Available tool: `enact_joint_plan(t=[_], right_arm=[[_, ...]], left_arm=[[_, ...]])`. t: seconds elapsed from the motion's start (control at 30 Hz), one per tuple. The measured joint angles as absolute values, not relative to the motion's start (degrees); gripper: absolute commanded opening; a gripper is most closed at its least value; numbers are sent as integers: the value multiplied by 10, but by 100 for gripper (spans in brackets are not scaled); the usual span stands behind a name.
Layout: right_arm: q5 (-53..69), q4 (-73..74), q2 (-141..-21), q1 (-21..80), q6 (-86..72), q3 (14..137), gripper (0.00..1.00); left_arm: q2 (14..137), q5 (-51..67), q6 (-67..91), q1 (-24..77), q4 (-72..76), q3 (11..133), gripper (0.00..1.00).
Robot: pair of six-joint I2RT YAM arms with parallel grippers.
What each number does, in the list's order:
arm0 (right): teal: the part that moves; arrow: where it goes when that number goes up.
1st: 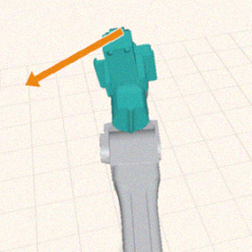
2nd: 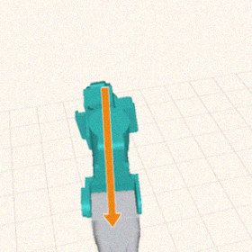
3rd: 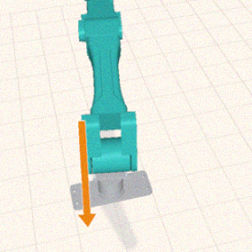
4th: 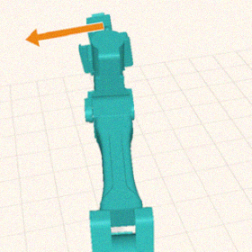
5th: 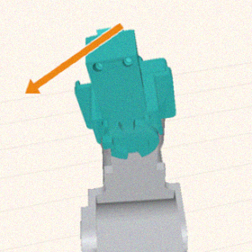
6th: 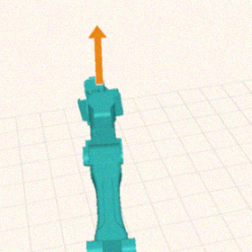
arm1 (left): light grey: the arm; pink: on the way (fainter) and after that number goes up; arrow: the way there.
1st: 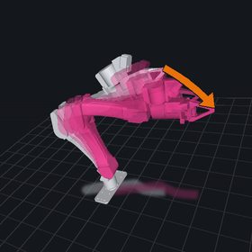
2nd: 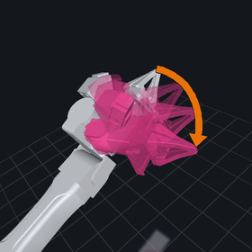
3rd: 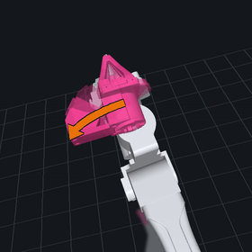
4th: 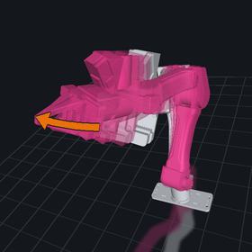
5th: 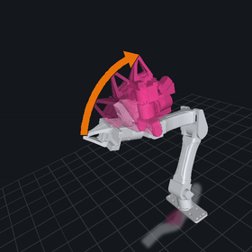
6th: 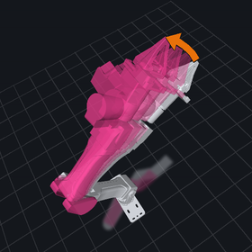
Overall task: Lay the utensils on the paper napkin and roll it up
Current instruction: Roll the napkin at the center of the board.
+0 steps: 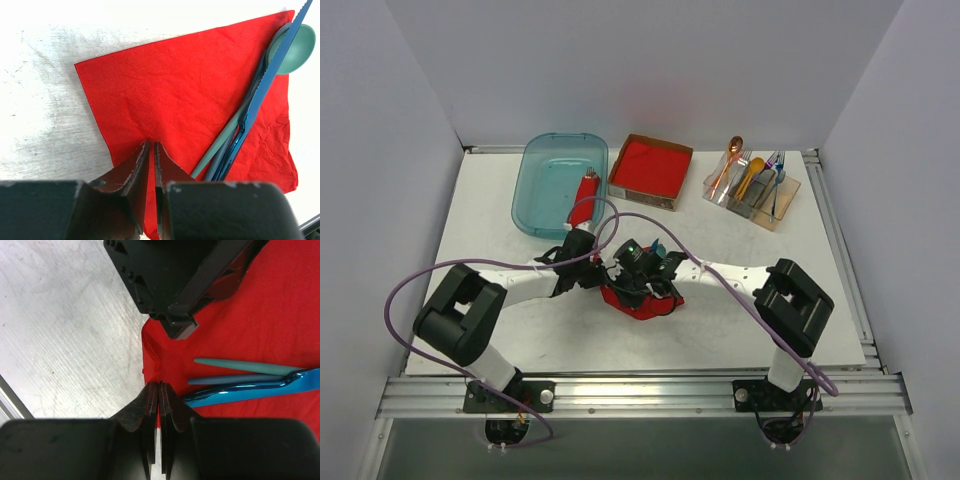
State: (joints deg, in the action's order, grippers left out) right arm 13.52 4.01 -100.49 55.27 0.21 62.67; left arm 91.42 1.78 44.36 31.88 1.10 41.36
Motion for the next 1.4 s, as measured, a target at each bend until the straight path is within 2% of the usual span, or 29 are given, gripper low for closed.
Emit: enact_joint_plan(t=[1.4], right_arm=[[107,87,-1039,534,43,682,4]], left_arm=[[908,-13,442,317,-2,414,16]])
